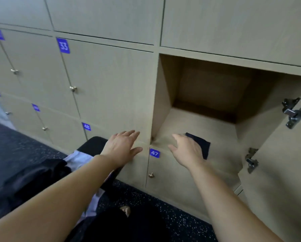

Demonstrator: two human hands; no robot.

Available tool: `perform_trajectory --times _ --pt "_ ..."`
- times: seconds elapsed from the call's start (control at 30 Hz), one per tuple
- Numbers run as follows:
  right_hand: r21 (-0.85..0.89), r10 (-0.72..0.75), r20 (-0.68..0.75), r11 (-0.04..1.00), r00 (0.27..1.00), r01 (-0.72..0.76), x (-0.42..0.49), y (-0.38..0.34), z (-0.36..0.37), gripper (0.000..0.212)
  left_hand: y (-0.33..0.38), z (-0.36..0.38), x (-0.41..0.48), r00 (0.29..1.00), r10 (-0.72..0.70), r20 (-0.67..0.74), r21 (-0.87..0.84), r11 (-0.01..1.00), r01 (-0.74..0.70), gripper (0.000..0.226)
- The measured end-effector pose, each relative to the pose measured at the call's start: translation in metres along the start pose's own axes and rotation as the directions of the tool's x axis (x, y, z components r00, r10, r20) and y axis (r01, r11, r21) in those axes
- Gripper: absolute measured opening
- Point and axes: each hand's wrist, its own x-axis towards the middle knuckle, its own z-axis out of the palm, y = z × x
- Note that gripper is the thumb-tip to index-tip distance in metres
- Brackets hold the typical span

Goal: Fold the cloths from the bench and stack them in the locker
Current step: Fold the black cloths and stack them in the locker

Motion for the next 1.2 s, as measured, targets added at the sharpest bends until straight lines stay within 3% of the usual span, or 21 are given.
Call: perform_trajectory --times 0.37,0.53,0.77,1.0,1.1,1.2 --pt "0.065 -0.325 0.14 0.946 0.935 0.319 -0.084 -0.161 0.051 0.046 -0.125 -0.032 -0.184 0.937 -0.343 -0.067 -0.039 0.939 0.341 0.058" --pt "0.088 -0.414 0.197 0.91 0.889 0.404 -0.102 -0.213 0.077 0.038 -0.181 -0.035 -0.247 0.887 -0.451 -0.095 -0.029 0.892 0.451 0.059" --pt "0.151 -0.413 0.257 0.91 0.874 0.385 -0.1 -0.248 0.12 0.021 -0.224 -0.002 -0.287 0.813 -0.573 -0.098 -0.112 0.818 0.563 0.056" --pt "0.28 -0.418 0.206 0.892 0.885 0.356 -0.075 -0.285 0.152 0.041 -0.242 0.033 -0.269 0.779 -0.606 -0.158 -0.227 0.79 0.569 0.038" --pt "0.354 -0.414 0.205 0.876 0.887 0.328 -0.06 -0.302 0.164 0.027 -0.253 0.044 -0.26 0.766 -0.622 -0.166 -0.264 0.776 0.573 0.034" --pt "0.396 -0.393 0.261 0.877 0.882 0.274 -0.047 -0.319 0.177 0.032 -0.261 0.055 -0.255 0.759 -0.632 -0.155 -0.288 0.764 0.577 0.033"
